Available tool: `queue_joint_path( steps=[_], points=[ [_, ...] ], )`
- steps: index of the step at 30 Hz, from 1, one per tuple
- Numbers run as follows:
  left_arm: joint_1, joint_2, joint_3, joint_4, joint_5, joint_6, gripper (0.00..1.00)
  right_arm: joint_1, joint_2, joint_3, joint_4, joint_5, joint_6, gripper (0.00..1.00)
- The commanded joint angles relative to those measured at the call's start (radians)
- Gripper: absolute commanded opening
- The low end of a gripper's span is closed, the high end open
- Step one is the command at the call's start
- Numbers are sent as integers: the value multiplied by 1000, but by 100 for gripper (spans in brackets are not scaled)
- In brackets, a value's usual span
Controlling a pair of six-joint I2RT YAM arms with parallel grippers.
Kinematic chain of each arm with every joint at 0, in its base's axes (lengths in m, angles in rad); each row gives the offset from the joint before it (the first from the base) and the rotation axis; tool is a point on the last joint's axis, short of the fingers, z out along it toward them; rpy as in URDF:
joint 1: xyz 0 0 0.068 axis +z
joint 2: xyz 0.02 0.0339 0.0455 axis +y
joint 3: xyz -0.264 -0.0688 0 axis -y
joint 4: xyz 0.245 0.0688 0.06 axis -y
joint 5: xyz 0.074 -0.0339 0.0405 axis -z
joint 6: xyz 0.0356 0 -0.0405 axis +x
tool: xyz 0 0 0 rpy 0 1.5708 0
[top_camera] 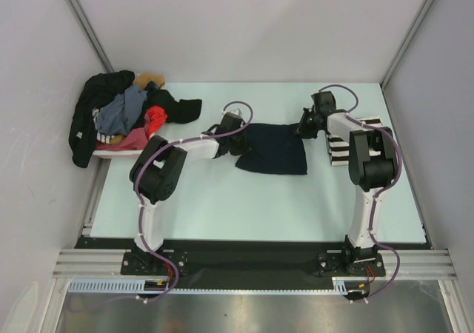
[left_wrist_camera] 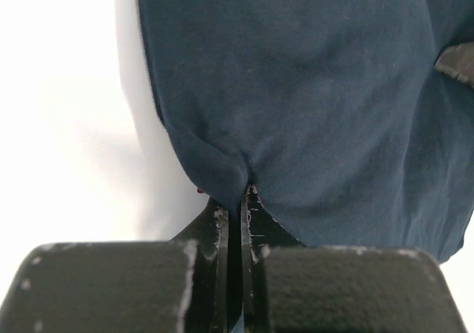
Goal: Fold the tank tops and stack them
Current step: Neatly place the folded tank top to the corner
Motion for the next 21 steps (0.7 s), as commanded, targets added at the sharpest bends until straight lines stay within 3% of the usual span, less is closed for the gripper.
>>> queue_joint_path(
  steps=[1,7,14,21],
  points=[
    [-73,8,42,-3,19,-51,0,-22,-122,2,-25,21,-13,0],
    [-121,-12,99,61,13,-95,0,-63,-191,11,-60,9,-15,0],
    [-193,69,240,90,-7,-152,0,-86,-223,16,-104,16,-15,0],
    [-228,74,260,127,-45,-163,0,-104,-292,9,-129,26,-29,0]
  ],
)
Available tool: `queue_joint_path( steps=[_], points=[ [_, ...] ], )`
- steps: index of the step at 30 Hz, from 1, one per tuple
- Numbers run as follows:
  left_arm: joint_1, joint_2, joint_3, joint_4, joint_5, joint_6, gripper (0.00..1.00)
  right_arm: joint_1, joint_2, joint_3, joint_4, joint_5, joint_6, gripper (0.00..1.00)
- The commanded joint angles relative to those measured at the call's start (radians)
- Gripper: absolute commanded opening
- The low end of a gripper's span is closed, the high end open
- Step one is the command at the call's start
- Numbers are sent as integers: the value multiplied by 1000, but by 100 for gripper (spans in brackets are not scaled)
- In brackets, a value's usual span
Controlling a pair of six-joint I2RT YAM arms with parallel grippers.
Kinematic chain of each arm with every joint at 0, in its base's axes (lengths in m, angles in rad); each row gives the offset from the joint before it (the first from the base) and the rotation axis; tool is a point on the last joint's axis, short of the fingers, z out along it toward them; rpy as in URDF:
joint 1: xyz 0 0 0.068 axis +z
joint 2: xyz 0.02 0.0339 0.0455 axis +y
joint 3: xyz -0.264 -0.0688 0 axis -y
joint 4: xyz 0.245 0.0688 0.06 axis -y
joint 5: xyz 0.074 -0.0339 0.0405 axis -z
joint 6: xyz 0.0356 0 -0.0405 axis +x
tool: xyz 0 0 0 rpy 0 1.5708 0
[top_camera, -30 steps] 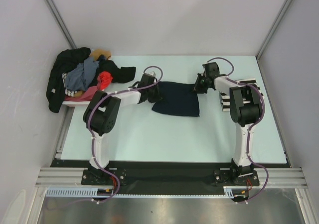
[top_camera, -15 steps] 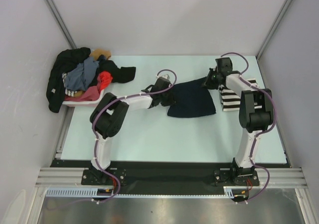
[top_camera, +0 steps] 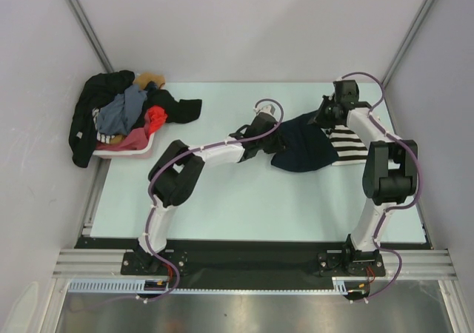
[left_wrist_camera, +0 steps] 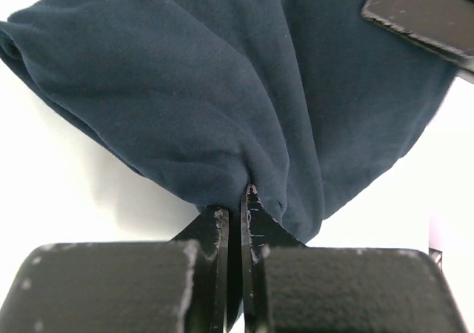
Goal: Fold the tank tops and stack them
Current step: Neatly place the folded tank top to the corner
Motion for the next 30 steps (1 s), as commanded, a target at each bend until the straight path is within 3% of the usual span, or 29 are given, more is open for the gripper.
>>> queue_joint_path(
  steps=[1,11,22,26,30],
  points=[
    [-14,-29,31,66,-27,-17,0,-11,-84,22,-23,-15,-19,0],
    [-34,-50,54,83,-29,41,0,-45,-86,75,-43,-58,-6,0],
    [-121,60,197,319,-2,78,0,-149,-126,147,-112,-61,-7,0],
    [-156,201,391,362,20,71,0,-226,-123,182,-135,-92,-6,0],
    [-163,381,620,351,87,-41,0,-290,-121,210,-155,-112,-16,0]
  ],
)
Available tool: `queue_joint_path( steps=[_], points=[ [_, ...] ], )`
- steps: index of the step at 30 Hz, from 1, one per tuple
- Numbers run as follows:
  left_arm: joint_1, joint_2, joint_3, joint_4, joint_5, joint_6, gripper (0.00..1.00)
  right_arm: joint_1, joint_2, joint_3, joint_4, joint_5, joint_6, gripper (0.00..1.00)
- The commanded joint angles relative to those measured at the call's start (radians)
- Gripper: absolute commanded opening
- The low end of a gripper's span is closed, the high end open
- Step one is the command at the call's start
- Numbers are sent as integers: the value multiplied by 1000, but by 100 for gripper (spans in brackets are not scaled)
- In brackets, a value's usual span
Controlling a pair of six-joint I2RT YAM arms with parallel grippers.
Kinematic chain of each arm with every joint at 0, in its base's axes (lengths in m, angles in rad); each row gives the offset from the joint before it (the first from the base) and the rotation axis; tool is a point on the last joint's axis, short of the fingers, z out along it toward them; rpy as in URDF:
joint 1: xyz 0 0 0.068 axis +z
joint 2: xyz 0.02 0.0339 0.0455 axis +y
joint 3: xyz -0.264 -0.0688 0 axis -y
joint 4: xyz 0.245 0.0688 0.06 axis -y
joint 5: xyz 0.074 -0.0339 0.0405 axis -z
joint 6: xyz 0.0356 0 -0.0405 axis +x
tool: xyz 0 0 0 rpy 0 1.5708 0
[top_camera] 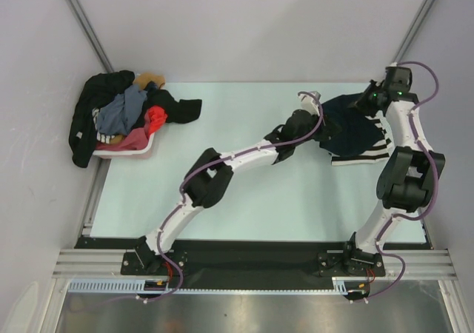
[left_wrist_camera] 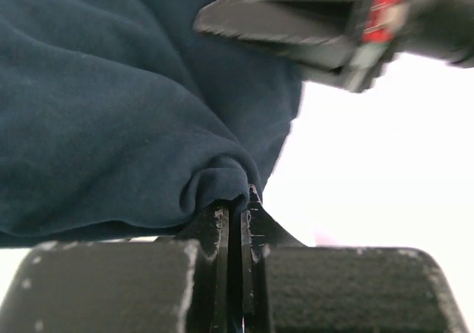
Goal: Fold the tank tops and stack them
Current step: Neatly place the folded tank top to the corner
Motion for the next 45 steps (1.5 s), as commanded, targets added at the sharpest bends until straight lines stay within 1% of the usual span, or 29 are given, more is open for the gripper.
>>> queue_joint_path(
  steps=[1,2,4,8,9,10,11,17,19,22,24,26,28,30,31,32,33,34,35,36,37,38,39,40,41,42,43,45],
  points=[
    [-10,119,160,75,75,-98,0,-45,-54,61,-21,-49,-8,0],
    [-12,171,228,75,81,-121,0,-70,-51,63,-19,-57,-6,0],
    [-17,211,291,69,69,-126,0,-96,-45,61,-1,-78,0,0],
    [-17,274,308,88,-3,-140,0,-177,9,54,57,-153,50,0],
    [-14,291,335,61,-8,-137,0,-186,21,55,82,-184,56,0],
    [-12,312,396,44,-8,-134,0,-193,32,61,84,-193,60,0],
    [-12,325,408,43,-8,-134,0,-200,38,72,84,-195,61,0],
    [-10,352,394,50,-11,-238,0,-211,52,77,73,-149,55,0],
    [-12,333,341,71,-9,-276,0,-216,81,83,79,-155,55,0],
    [-26,290,273,105,-28,-279,0,-228,127,89,93,-173,61,0],
    [-43,273,254,101,-58,-264,0,-237,159,104,116,-173,72,0],
    [-44,273,235,104,-60,-304,0,-252,221,136,113,-179,76,0],
    [-40,277,216,118,-46,-357,0,-262,256,179,59,-143,67,1],
    [-40,285,221,102,-49,-361,4,-269,281,175,60,-94,66,3],
    [-40,285,224,93,-58,-347,6,-271,285,173,67,-83,64,6],
    [-38,283,224,75,-62,-342,14,-271,306,182,59,-57,63,15],
    [-35,274,221,70,-63,-338,20,-271,314,190,50,-40,64,25],
    [-35,270,210,70,-54,-326,45,-271,323,210,38,-20,63,37],
    [-30,264,204,66,-48,-322,55,-269,325,221,7,45,55,53],
    [-26,244,201,58,-39,-310,60,-266,319,230,-13,89,52,60],
    [-26,233,199,41,-45,-272,68,-265,304,238,-28,122,46,64],
    [-26,215,195,-8,-58,-246,72,-263,287,232,-36,180,41,69],
    [-26,176,182,-19,-69,-223,77,-257,238,222,-35,207,35,71],
    [-26,150,134,-17,-71,-189,86,-254,212,212,-32,228,30,73],
    [-20,129,107,-5,-110,-180,87,-246,186,203,-28,264,24,75],
    [-17,107,80,-2,-118,-172,88,-230,137,184,-30,288,12,76],
    [-12,55,22,12,-133,-161,89,-217,114,175,-28,342,4,79],
    [5,2,-37,29,-143,-140,90,-191,51,143,-25,380,-17,79]
  ],
)
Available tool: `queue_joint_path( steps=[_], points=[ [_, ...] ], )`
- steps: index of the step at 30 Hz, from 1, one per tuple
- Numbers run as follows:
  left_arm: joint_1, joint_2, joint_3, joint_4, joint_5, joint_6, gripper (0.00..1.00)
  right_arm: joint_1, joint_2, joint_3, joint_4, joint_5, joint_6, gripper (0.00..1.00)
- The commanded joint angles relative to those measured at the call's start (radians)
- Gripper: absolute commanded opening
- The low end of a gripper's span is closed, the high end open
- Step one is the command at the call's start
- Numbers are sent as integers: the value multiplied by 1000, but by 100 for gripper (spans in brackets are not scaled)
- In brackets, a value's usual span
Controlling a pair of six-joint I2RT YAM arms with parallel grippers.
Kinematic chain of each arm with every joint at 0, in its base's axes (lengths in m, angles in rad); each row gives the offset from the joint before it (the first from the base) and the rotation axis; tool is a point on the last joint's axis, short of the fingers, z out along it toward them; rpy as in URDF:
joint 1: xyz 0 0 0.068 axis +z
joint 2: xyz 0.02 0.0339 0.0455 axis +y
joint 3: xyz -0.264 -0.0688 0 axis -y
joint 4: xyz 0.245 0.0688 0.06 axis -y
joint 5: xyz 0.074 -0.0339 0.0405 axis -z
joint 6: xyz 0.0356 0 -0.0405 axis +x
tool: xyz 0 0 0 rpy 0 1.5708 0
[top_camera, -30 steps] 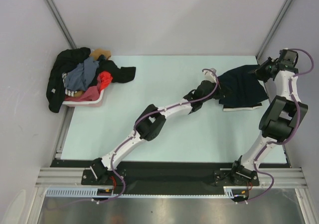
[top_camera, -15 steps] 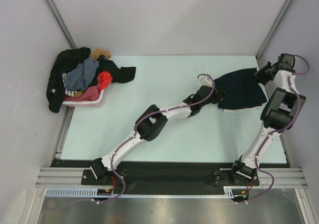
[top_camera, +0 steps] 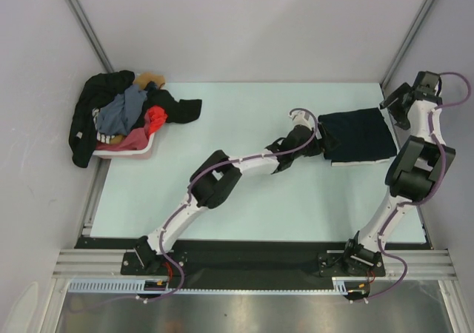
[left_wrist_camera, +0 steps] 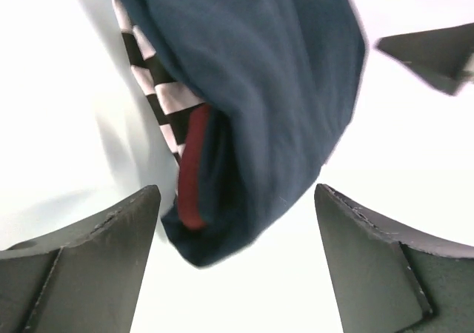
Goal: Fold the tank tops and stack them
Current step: Neatly place the folded tank top to the corner
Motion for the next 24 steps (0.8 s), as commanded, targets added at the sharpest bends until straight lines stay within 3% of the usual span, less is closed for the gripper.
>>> queue_joint_path(
  steps=[1,4,7,8,10,11,14,18,24],
  points=[
    [22,-226,-111,42,-51,99,90,40,-189,-24,7,147,-45,79],
    [39,-361,-232,44,-74,161,90,46,-264,-96,54,81,-38,72],
    [50,-462,-358,31,-90,217,90,32,-310,-211,189,-185,40,43],
    [57,-523,-386,13,-89,231,90,29,-310,-251,294,-349,71,24],
    [65,-590,-472,-22,-93,254,89,27,-292,-352,418,-584,204,7],
    [76,-661,-509,-25,-95,257,89,32,-263,-392,569,-652,268,0],
    [99,-771,-677,-10,-98,257,88,70,-226,-550,897,-764,422,0],
    [119,-977,-892,-7,-120,277,88,109,-183,-681,1073,-737,479,0],
    [131,-1160,-1081,-47,-158,329,88,71,48,-825,1563,-761,727,0]
  ],
)
